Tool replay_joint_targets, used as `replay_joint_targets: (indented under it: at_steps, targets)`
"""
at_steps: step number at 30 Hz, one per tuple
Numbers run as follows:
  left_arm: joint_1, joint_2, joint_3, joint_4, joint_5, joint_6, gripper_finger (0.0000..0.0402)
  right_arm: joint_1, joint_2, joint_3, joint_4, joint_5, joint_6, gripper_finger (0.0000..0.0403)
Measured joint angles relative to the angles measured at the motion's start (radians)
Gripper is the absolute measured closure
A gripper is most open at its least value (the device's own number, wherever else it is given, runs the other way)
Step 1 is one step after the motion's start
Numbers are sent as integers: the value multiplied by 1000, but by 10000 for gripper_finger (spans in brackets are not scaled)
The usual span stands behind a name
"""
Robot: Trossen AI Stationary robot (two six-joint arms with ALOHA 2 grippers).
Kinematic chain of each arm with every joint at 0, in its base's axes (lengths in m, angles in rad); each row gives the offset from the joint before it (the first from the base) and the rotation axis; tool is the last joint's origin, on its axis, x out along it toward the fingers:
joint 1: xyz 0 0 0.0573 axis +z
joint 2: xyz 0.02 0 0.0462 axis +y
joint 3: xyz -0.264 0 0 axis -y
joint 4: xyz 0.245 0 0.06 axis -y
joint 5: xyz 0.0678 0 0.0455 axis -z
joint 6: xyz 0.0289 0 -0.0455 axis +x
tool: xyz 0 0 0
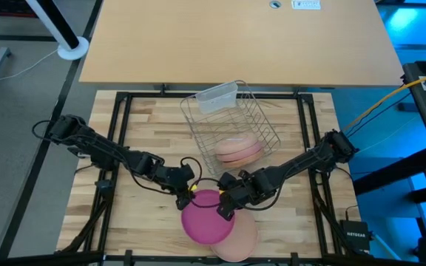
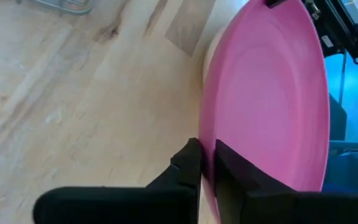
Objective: Sort dishes
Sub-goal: Put the pink plate in the dish rack
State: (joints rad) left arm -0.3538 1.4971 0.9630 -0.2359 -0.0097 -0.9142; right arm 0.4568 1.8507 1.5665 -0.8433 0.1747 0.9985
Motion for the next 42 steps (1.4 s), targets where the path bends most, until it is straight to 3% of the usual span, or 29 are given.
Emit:
replay_joint_targets:
  at_steps: [5,12,17,21,31,37,42]
  targets:
    - [0,0,0,-5,6,2,396,1,0,0,37,-21,-5,366]
    - [-1,-2,0,-51,9,11,400,0,0,0,112,-46,21,287]
    - [-8,-2,0,-96,8,10,400,-3,-1,0,142,-150,26,241]
    - [-25,-2,0,-105,8,9,400,-6,-7,-1,142,-235,60,234]
    - [-77,-45,5,-205,-15,-47,401,-6,-151,-1,134,-231,66,233]
    - [-108,-136,119,-365,-189,-47,401,-6,-311,-1,103,-63,42,233]
    - [-108,-171,260,-427,-514,-5,401,-6,-437,0,59,152,-8,233]
